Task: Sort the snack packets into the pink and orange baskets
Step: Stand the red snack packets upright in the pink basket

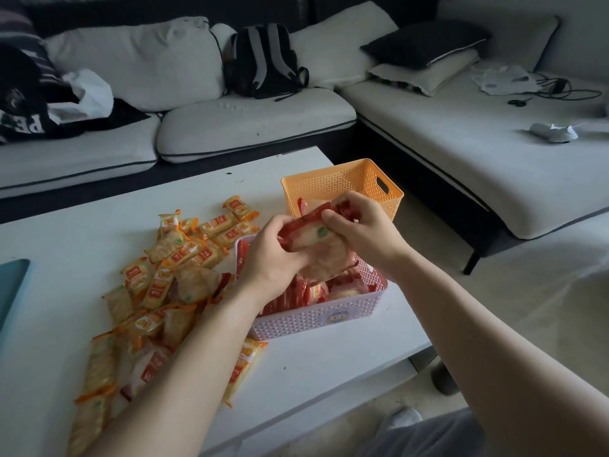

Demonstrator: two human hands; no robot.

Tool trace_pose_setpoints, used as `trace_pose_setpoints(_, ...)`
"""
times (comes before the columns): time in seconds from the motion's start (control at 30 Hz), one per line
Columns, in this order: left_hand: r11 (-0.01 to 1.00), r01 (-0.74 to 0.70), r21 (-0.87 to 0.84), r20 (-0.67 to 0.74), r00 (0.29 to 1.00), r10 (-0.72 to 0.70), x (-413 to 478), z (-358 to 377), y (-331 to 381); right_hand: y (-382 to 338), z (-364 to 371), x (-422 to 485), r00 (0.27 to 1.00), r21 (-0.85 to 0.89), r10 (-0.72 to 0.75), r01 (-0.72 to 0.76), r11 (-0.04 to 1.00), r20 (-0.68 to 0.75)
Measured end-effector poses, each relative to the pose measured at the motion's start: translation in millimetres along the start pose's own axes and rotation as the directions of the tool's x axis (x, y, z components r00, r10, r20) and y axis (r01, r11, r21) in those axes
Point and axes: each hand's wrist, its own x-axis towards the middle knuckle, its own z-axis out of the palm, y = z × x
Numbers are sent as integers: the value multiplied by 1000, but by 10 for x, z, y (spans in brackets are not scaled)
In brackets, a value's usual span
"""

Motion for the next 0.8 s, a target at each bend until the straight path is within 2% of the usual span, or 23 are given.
trace_pose_setpoints(0.1, 987, 89, -134, -33, 995, -94, 54, -170, -135, 12, 56, 22, 978, 288, 201, -208, 935, 56)
trace_pose_setpoints(0.17, 965, 177, -193, -50, 981, -190, 51, -298, -239, 62, 84, 67, 964, 351, 257, -266, 898, 73)
trace_pose_setpoints(0.2, 965, 209, -158, -70, 973, -222, 47, -342, -304, 97, 92, 83, 961, 332, 271, -274, 903, 55)
trace_pose_setpoints(0.3, 966, 257, 39, -139, 958, -249, 5, -387, -377, 174, 86, 105, 952, 222, 306, -296, 929, -12)
trace_pose_setpoints(0.4, 940, 175, 294, -170, 977, -129, -10, -361, -335, 151, 12, 109, 950, 201, 310, -297, 933, -36)
trace_pose_setpoints(0.53, 769, 157, 620, -167, 984, -66, -19, -348, -176, 108, -104, 124, 933, 243, 357, -333, 911, -57)
trace_pose_setpoints(0.6, 726, 120, 677, -209, 977, 33, -39, -335, -104, 86, -172, 130, 944, 199, 325, -308, 930, -54)
trace_pose_setpoints(0.67, 810, -26, 586, -220, 957, 189, -41, -289, -34, 77, -254, 144, 961, 194, 277, -269, 943, -13)
trace_pose_setpoints(0.7, 868, -87, 489, -191, 960, 204, -23, -251, 6, 58, -295, 143, 969, 223, 247, -242, 944, 6)
trace_pose_setpoints(0.73, 922, -104, 372, -138, 976, 166, -6, -216, 50, 39, -316, 136, 975, 259, 220, -217, 941, 20)
trace_pose_setpoints(0.8, 990, -27, 138, -28, 999, 32, 32, -140, 175, 1, -326, 115, 982, 351, 179, -189, 917, 62)
